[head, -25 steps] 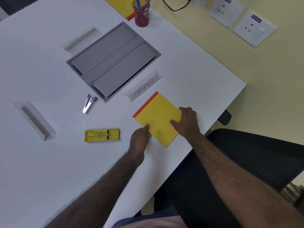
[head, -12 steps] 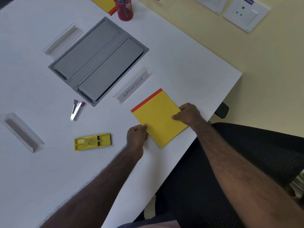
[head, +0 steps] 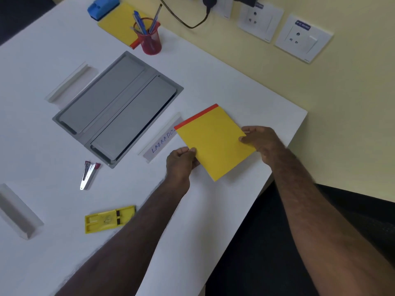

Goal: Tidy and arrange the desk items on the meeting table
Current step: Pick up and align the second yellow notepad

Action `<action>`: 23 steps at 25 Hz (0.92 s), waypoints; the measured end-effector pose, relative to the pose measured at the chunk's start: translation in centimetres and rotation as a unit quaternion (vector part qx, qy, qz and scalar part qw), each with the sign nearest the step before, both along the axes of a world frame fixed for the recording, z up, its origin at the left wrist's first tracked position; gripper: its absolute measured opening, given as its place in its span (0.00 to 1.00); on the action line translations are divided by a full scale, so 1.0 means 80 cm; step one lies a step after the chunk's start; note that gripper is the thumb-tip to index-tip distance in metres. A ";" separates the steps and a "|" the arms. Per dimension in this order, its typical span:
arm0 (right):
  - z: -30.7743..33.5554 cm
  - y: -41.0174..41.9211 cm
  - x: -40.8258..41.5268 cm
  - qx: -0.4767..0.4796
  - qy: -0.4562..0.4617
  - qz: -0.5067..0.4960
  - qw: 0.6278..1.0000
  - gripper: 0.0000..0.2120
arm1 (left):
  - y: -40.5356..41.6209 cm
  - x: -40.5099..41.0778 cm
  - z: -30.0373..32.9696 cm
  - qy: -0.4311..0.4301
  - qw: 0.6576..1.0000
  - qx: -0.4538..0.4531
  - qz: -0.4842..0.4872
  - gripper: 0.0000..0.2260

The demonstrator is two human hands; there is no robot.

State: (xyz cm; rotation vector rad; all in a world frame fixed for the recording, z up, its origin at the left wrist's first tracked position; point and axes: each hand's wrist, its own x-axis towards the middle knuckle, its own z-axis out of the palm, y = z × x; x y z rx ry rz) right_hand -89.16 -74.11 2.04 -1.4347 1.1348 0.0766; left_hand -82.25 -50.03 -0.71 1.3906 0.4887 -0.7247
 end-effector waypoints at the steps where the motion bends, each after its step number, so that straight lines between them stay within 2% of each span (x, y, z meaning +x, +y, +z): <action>1: 0.003 -0.011 0.009 0.005 -0.024 -0.016 1.000 0.21 | -0.015 0.015 0.000 -0.008 1.000 -0.009 0.006 0.09; 5: 0.003 -0.047 0.045 0.075 -0.098 -0.109 0.986 0.23 | -0.075 0.081 -0.001 -0.033 0.999 -0.011 0.016 0.09; 7: -0.002 -0.057 0.065 0.105 -0.133 -0.137 0.976 0.22 | -0.102 0.113 -0.004 -0.037 0.999 0.003 0.027 0.03; 9: -0.011 -0.068 0.088 0.086 -0.152 -0.154 0.973 0.20 | -0.127 0.143 -0.015 -0.048 0.998 0.033 0.015 0.10; 13: -0.032 -0.090 0.137 0.034 -0.162 -0.174 0.971 0.20 | -0.168 0.193 -0.036 -0.076 0.995 0.061 -0.019 0.06; 16: -0.043 -0.102 0.161 0.022 -0.165 -0.167 0.972 0.21 | -0.186 0.217 -0.047 -0.080 0.992 0.096 -0.026 0.11; 18: -0.049 -0.111 0.171 0.015 -0.176 -0.170 0.969 0.22 | -0.198 0.228 -0.052 -0.069 0.993 0.088 -0.040 0.10; 21: -0.059 -0.122 0.181 0.015 -0.199 -0.187 0.962 0.24 | -0.211 0.240 -0.055 -0.040 0.999 0.036 -0.007 0.02; 23: -0.064 -0.130 0.186 0.018 -0.209 -0.195 0.958 0.26 | -0.214 0.244 -0.058 -0.041 0.998 0.044 0.001 0.09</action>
